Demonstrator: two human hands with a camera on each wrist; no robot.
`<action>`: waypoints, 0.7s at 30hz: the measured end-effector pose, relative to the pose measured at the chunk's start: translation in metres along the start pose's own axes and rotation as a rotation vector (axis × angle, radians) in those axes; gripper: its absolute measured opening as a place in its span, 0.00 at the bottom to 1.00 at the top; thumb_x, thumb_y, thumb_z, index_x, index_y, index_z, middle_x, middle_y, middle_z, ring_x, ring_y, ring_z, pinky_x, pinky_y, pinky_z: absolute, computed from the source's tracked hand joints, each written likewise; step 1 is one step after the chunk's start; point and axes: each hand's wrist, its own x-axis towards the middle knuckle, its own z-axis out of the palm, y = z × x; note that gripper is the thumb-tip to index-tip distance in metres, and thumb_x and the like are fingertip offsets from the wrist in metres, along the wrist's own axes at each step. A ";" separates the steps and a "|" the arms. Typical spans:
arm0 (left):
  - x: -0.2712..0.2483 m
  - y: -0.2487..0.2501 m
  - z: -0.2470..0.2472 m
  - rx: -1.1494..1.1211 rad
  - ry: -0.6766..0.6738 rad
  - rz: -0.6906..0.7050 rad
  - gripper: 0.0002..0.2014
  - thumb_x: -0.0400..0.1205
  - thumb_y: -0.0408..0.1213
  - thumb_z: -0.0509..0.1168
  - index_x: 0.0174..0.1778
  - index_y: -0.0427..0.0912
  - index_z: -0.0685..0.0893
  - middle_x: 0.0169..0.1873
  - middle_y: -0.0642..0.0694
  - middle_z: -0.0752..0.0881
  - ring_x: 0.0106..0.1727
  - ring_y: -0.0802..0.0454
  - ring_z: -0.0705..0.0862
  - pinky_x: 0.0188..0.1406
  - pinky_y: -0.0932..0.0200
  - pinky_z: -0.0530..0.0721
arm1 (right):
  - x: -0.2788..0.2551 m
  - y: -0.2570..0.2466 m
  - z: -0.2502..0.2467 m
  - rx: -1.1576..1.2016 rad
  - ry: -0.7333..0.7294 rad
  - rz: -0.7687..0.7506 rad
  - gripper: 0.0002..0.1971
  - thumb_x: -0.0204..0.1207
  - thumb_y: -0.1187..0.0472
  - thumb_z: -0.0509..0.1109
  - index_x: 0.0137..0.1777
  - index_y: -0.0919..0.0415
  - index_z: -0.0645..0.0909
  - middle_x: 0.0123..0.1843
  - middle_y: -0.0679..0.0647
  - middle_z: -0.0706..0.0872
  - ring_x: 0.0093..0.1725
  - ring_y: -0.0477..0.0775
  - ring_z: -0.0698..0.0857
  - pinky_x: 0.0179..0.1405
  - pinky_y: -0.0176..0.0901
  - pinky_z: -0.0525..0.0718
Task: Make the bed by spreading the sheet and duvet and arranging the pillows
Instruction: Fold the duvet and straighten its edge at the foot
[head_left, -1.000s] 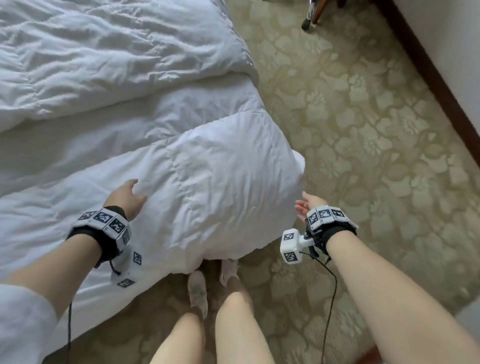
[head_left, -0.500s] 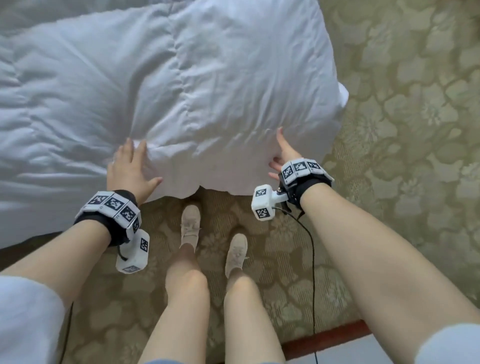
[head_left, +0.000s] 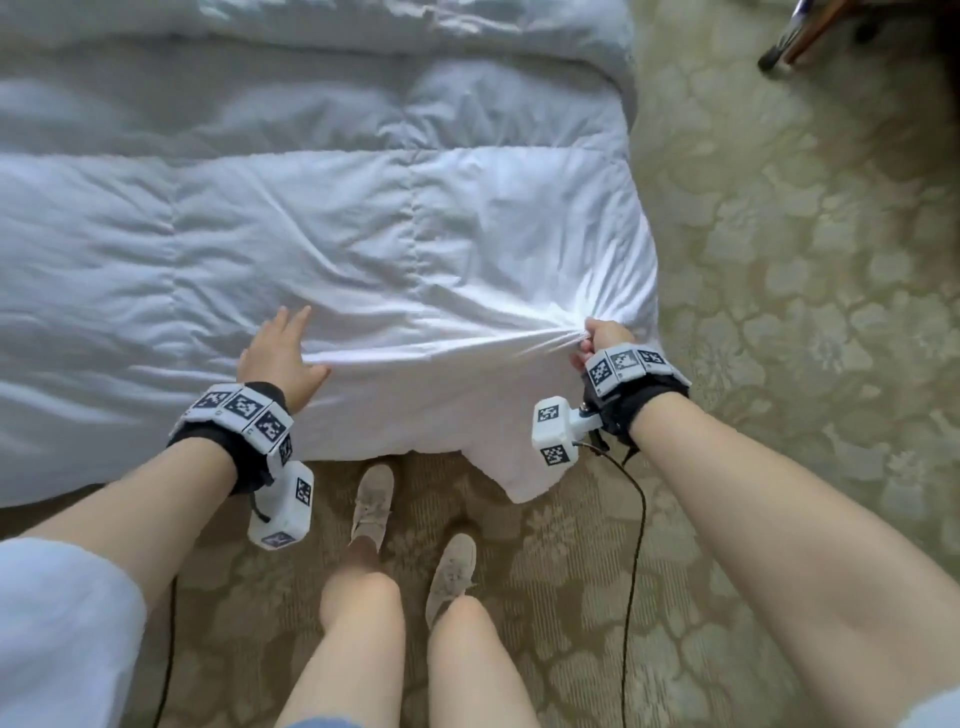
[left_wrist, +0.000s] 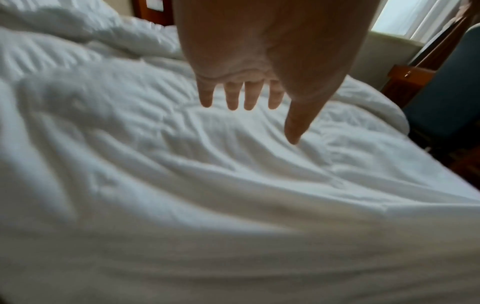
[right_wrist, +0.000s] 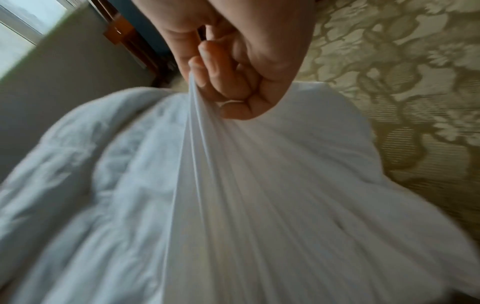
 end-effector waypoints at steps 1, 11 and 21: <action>-0.002 0.007 -0.021 -0.019 0.017 0.008 0.35 0.78 0.41 0.68 0.80 0.42 0.60 0.81 0.40 0.60 0.81 0.41 0.60 0.79 0.41 0.62 | -0.017 -0.021 -0.002 0.138 0.002 -0.009 0.17 0.83 0.60 0.56 0.31 0.54 0.66 0.25 0.46 0.74 0.23 0.40 0.74 0.41 0.43 0.84; 0.034 0.075 -0.201 -0.304 0.289 0.092 0.30 0.80 0.36 0.66 0.78 0.38 0.66 0.78 0.38 0.67 0.79 0.43 0.66 0.78 0.55 0.59 | -0.117 -0.282 0.017 0.283 -0.146 -0.505 0.19 0.82 0.64 0.62 0.27 0.62 0.68 0.11 0.49 0.71 0.09 0.41 0.70 0.10 0.32 0.69; 0.149 0.074 -0.157 -0.249 -0.088 0.010 0.29 0.79 0.40 0.68 0.77 0.42 0.68 0.74 0.39 0.74 0.74 0.41 0.73 0.71 0.55 0.69 | 0.007 -0.276 0.084 0.052 -0.192 -0.401 0.12 0.83 0.67 0.59 0.65 0.66 0.76 0.39 0.48 0.80 0.37 0.42 0.78 0.35 0.27 0.78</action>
